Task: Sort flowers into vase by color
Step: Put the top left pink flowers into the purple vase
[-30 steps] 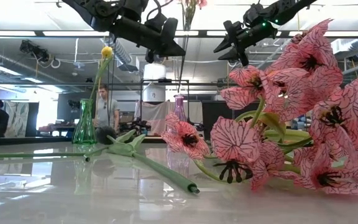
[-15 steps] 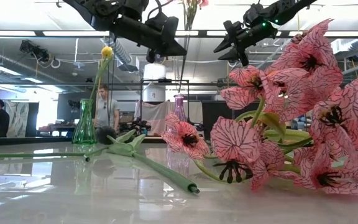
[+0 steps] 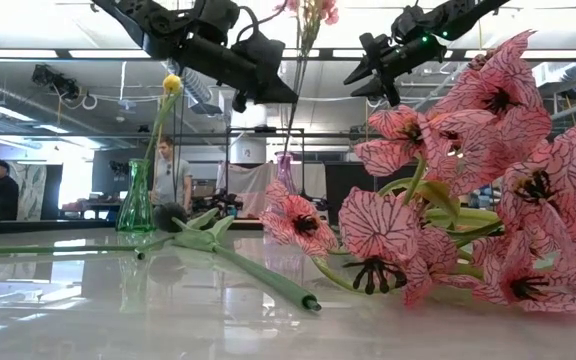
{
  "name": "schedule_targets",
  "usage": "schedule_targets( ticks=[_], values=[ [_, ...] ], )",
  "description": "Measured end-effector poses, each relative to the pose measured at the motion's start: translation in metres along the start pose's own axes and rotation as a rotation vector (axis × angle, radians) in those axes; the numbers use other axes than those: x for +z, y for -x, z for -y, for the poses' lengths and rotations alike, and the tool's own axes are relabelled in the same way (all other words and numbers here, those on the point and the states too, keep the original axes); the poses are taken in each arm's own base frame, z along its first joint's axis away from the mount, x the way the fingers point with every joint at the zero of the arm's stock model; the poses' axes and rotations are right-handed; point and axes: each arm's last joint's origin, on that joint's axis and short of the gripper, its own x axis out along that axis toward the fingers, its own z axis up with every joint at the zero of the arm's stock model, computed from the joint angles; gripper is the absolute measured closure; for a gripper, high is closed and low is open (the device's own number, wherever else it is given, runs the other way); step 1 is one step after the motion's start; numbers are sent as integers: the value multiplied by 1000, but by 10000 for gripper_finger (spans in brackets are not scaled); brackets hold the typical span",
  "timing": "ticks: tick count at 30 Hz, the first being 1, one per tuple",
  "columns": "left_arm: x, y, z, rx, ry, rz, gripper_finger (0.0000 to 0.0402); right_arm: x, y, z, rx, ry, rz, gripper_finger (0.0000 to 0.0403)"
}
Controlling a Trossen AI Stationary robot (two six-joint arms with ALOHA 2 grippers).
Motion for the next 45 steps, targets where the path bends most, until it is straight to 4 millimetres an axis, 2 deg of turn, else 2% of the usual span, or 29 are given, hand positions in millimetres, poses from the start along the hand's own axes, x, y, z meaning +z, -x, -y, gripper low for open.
schedule_targets(
  ticks=[30, 45],
  values=[
    [-7, 0, 0, 2, 3, -69, 389, 0, 0, 0, 0, -1, 0, 207],
    [-7, 0, 0, 3, 3, -69, 318, 0, 0, 0, 0, 0, 0, 207]
  ],
)
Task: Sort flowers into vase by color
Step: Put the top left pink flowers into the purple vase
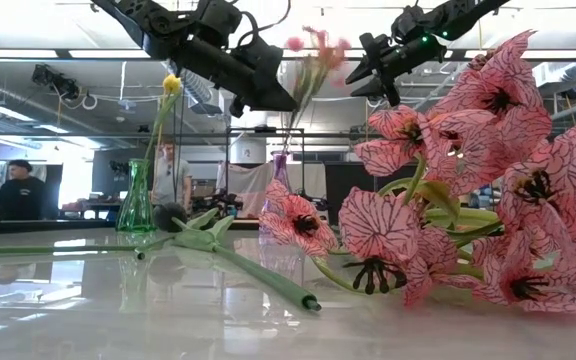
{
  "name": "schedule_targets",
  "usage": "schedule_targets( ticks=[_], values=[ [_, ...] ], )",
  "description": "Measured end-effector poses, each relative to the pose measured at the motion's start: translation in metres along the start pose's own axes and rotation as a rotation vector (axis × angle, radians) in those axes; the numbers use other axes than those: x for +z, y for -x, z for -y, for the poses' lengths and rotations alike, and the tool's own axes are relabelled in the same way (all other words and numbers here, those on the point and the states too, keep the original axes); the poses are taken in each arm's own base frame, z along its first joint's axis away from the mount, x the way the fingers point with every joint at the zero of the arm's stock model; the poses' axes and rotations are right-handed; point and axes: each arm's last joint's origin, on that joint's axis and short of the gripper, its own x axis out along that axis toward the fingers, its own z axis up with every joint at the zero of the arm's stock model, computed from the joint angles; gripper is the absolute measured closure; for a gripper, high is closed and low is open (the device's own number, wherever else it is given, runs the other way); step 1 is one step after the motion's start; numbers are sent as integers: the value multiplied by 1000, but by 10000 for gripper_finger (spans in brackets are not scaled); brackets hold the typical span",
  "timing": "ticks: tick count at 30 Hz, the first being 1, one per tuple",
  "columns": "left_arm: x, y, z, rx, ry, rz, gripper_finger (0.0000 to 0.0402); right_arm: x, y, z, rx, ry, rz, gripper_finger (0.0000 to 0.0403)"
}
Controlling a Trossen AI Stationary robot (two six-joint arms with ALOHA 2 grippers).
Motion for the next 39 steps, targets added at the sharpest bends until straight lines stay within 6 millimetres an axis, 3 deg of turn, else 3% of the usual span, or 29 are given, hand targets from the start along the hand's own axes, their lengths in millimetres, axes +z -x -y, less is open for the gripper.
schedule_targets(
  ticks=[14, 29, 39],
  values=[
    [-5, 0, 0, 2, 1, -48, 307, 0, 0, 0, 0, 0, 0, 207],
    [-5, 5, -4, 15, 5, -82, 197, 0, 0, 0, 0, 0, 0, 207],
    [-12, 15, -10, 34, 15, -207, 158, 0, 0, 0, 0, 0, 0, 207]
  ],
)
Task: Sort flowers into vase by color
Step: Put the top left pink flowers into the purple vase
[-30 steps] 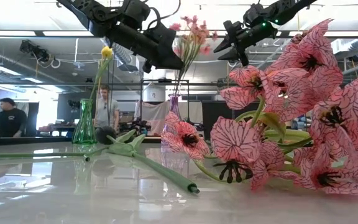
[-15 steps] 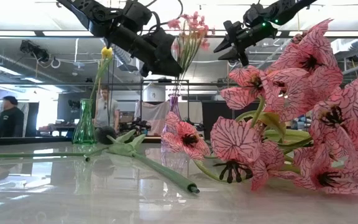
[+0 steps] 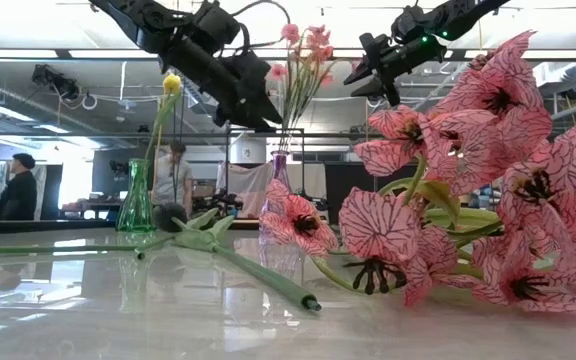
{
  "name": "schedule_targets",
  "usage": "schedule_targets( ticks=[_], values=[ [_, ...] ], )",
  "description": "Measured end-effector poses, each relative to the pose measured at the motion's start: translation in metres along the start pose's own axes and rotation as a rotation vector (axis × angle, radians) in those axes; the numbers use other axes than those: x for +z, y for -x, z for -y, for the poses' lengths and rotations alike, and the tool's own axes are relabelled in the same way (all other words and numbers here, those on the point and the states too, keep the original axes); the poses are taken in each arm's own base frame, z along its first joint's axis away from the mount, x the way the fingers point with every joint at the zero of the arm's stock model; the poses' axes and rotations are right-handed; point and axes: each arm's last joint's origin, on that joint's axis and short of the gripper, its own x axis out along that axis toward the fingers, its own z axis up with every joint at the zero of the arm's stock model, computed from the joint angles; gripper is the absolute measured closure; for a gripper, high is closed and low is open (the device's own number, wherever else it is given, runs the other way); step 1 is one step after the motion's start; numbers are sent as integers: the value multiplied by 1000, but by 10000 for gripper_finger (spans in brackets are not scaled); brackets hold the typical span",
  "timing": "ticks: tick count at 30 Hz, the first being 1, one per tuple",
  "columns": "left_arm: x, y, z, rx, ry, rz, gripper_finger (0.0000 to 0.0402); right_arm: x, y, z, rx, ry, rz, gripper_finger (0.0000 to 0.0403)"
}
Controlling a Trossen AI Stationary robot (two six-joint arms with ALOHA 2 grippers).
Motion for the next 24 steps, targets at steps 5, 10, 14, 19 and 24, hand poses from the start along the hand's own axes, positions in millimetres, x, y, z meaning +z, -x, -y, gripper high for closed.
schedule_targets(
  ticks=[5, 10, 14, 19, 24],
  values=[
    [-4, 6, 2, -25, 50, -67, 154, 0, 0, 0, 0, 0, 0, 207],
    [-8, 16, 4, -25, 106, -136, 154, 0, 0, 0, 0, 0, 0, 207],
    [-14, 22, 4, -20, 176, -214, 154, 0, 0, 0, 0, 0, 0, 207],
    [-23, 25, 11, -54, 295, -321, 154, 0, 0, 0, 0, 0, 0, 207],
    [-32, 28, 23, -103, 372, -437, 154, 0, 0, 0, 0, 0, 0, 207]
  ],
)
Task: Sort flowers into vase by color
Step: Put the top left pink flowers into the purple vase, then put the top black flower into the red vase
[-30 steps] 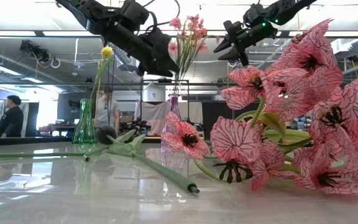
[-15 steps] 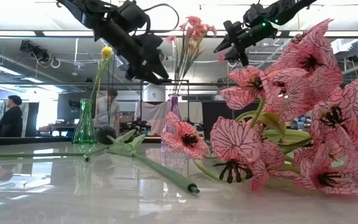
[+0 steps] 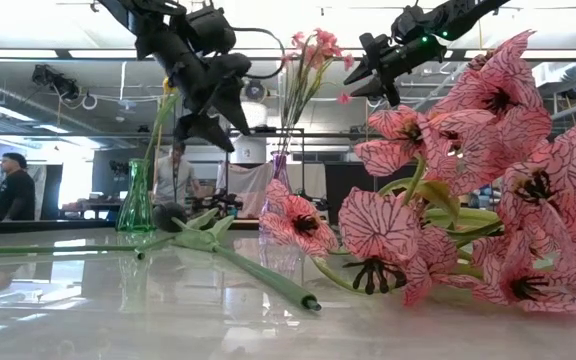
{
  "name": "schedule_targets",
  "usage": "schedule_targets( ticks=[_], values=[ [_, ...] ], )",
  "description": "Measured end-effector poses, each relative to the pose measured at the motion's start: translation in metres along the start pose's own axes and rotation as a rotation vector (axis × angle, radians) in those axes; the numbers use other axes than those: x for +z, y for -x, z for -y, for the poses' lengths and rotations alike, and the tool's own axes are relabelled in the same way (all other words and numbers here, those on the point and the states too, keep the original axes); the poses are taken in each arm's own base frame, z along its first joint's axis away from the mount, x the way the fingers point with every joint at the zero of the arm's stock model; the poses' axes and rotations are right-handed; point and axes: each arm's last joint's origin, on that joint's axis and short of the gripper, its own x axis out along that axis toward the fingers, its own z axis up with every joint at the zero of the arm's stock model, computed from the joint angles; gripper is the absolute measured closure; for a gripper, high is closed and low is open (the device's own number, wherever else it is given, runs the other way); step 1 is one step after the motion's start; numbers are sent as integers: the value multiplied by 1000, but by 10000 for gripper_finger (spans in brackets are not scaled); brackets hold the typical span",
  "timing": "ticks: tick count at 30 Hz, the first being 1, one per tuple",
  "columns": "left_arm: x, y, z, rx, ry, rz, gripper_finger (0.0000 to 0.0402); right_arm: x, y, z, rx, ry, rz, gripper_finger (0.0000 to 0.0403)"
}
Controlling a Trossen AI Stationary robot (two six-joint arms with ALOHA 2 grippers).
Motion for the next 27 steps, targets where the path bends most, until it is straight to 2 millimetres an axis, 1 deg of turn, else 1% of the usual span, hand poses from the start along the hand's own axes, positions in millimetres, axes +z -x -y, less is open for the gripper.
schedule_targets(
  ticks=[4, 11, 16, 21, 24, 27],
  values=[
    [-14, -2, 9, -17, 31, -110, 154, 0, 0, 0, 0, 0, 0, 207],
    [-36, -2, 23, 27, 121, -261, 154, 0, 0, 0, 0, 0, 0, 207],
    [-46, -3, 38, 24, 192, -294, 154, 0, 0, 0, 0, 0, 0, 207],
    [-55, -4, 51, 30, 192, -304, 154, 0, 0, 0, 0, 0, 0, 207],
    [-58, -4, 55, 54, 195, -290, 154, 0, 0, 0, 0, 0, 0, 207],
    [-58, -4, 56, 95, 241, -259, 154, 0, 0, 0, 0, 0, 0, 207]
  ],
)
